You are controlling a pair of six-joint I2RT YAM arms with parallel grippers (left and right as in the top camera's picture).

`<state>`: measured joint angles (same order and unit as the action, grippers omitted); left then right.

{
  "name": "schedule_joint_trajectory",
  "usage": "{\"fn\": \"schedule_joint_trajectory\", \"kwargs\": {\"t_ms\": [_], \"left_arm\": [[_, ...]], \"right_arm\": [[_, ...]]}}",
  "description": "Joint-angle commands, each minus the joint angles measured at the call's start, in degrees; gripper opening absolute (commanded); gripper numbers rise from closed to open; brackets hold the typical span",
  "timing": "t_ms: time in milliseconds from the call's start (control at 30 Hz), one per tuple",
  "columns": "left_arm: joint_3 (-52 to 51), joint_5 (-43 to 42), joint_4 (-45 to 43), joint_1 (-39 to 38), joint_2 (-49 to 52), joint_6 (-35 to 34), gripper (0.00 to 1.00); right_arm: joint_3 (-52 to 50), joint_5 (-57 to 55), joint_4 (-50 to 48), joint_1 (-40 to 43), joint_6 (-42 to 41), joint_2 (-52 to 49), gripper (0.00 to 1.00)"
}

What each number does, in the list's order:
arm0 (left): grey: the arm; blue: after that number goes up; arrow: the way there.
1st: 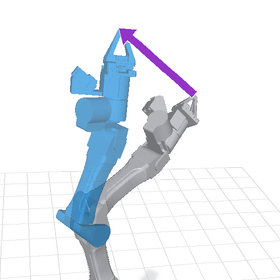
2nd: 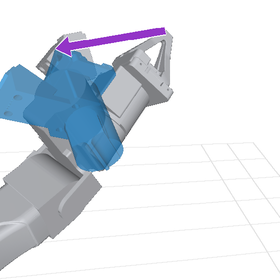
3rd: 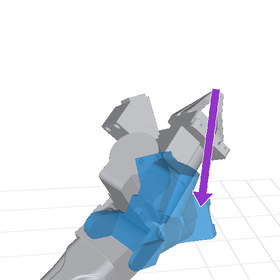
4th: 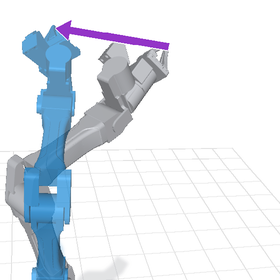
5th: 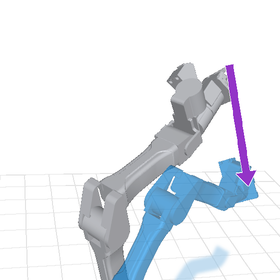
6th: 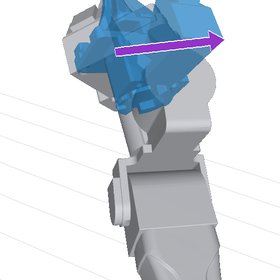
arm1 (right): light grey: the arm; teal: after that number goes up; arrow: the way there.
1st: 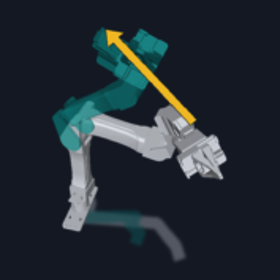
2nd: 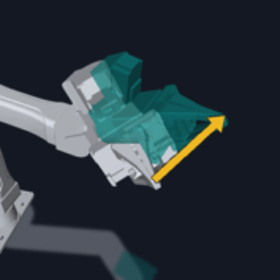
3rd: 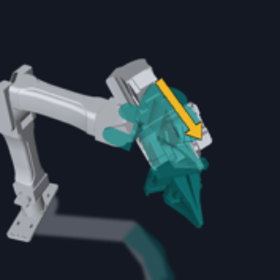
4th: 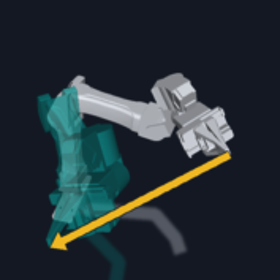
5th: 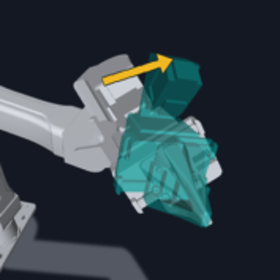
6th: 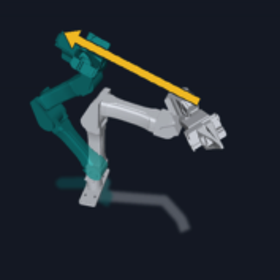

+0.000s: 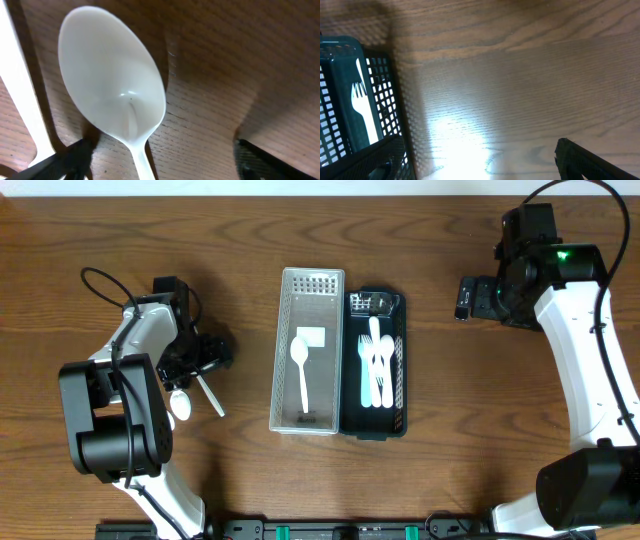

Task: Pack container
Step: 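Lower left gripper onto the next white spoon and grasp it, then carry spoon with left gripper into the clear caddy and release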

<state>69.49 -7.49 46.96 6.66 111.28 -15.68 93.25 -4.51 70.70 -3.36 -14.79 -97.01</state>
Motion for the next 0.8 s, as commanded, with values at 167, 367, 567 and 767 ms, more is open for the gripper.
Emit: {"fn": "schedule_joint_trajectory", "kwargs": {"t_ms": [167, 367, 567, 767], "left_arm": [[-0.96, -0.68, 0.33, -0.09, 1.92, 0.83, 0.64], [-0.96, -0.68, 0.48, -0.09, 1.92, 0.81, 0.29], [-0.96, -0.68, 0.50, -0.09, 1.92, 0.81, 0.19], [-0.96, -0.68, 0.46, -0.09, 1.92, 0.81, 0.11]], "right_arm": [[-0.17, 0.04, 0.07, -0.04, 0.72, 0.13, 0.99], [-0.17, 0.04, 0.04, -0.04, 0.72, 0.13, 0.99], [-0.17, 0.04, 0.07, -0.04, 0.74, 0.13, 0.99], [-0.17, 0.04, 0.07, -0.04, 0.74, 0.13, 0.99]]}}
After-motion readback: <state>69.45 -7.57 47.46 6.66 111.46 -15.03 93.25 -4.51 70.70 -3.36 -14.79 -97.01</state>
